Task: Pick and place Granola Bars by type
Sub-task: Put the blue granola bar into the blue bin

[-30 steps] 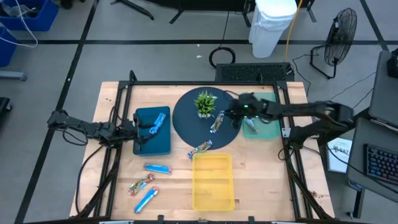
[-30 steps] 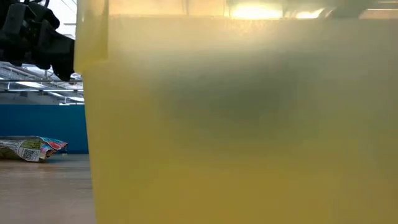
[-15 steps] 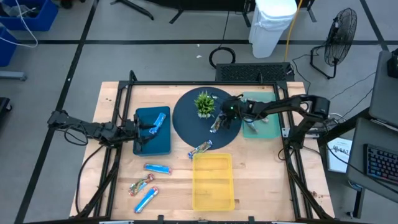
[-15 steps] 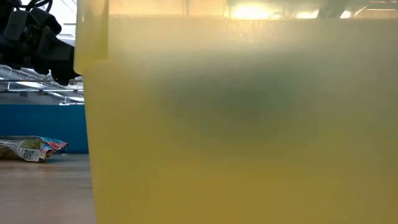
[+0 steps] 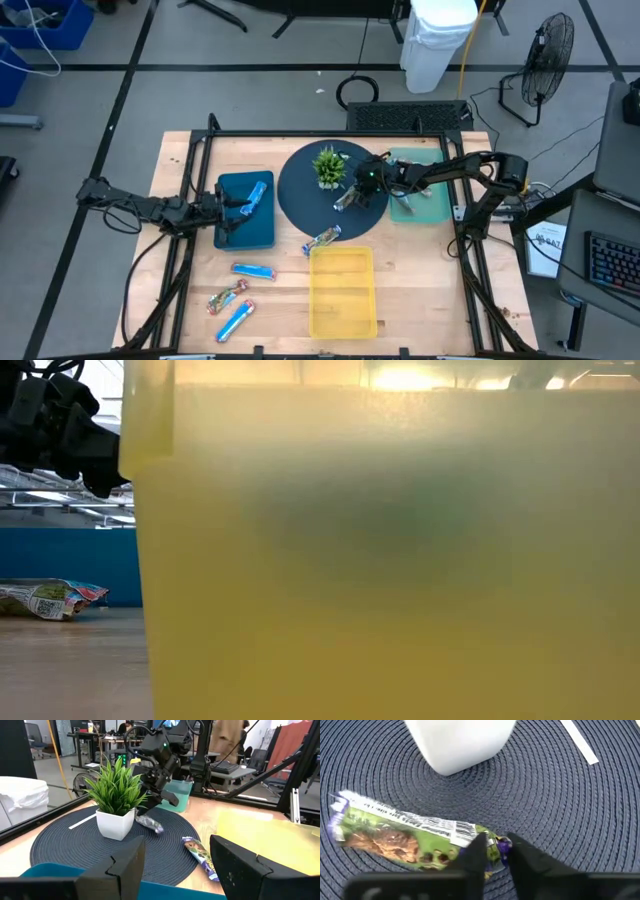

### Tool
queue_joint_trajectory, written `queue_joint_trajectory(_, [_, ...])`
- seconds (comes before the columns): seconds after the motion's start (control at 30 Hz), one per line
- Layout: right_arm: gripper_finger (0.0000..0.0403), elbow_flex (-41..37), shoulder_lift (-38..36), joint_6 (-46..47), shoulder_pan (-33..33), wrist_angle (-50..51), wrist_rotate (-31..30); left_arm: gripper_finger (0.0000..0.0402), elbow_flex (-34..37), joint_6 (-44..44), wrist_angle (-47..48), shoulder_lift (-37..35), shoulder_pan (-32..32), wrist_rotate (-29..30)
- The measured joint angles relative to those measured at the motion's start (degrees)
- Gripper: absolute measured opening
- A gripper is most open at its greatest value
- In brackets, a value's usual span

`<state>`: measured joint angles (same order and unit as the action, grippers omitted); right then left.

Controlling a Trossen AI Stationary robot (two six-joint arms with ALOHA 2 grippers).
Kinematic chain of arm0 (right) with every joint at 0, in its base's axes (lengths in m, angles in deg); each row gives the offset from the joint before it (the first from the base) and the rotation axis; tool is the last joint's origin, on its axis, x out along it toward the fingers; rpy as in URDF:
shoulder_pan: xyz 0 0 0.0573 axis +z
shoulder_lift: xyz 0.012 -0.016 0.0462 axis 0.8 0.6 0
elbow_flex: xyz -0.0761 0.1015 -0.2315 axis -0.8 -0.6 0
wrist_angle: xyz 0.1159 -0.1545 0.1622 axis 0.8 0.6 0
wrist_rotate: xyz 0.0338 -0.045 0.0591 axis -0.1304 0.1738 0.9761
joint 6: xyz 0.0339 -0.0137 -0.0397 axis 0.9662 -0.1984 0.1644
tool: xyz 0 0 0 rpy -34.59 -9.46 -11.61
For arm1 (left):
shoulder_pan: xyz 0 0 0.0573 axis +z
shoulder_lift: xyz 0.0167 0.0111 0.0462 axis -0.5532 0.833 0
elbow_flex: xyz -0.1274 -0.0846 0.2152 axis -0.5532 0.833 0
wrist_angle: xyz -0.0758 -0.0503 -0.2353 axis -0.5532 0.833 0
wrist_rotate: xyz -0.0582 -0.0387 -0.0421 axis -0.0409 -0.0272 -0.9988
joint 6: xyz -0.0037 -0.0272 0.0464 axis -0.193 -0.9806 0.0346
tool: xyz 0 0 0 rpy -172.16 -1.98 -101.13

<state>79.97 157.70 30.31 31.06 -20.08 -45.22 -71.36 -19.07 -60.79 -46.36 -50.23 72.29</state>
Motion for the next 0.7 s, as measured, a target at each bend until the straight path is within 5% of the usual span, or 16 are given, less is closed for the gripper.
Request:
queue_joint_trajectory(0.1, [0.0017, 0.00, 0.00, -2.59, 0.20, -0.12, 0.07, 0.0227, 0.00, 0.18, -0.20, 0.00, 0.00, 0.00])
queue_joint_trajectory(0.33, [0.0011, -0.07, -3.57, -6.33, 2.19, -1.88, -0.01, 0.0228, 0.00, 0.07, -0.26, 0.00, 0.00, 0.01])
queue_joint_trajectory(0.7, [0.0009, -0.07, -20.31, -19.48, 13.19, -3.95, 3.08, 0.0228, 0.11, -1.88, -3.73, 0.02, 0.00, 0.12])
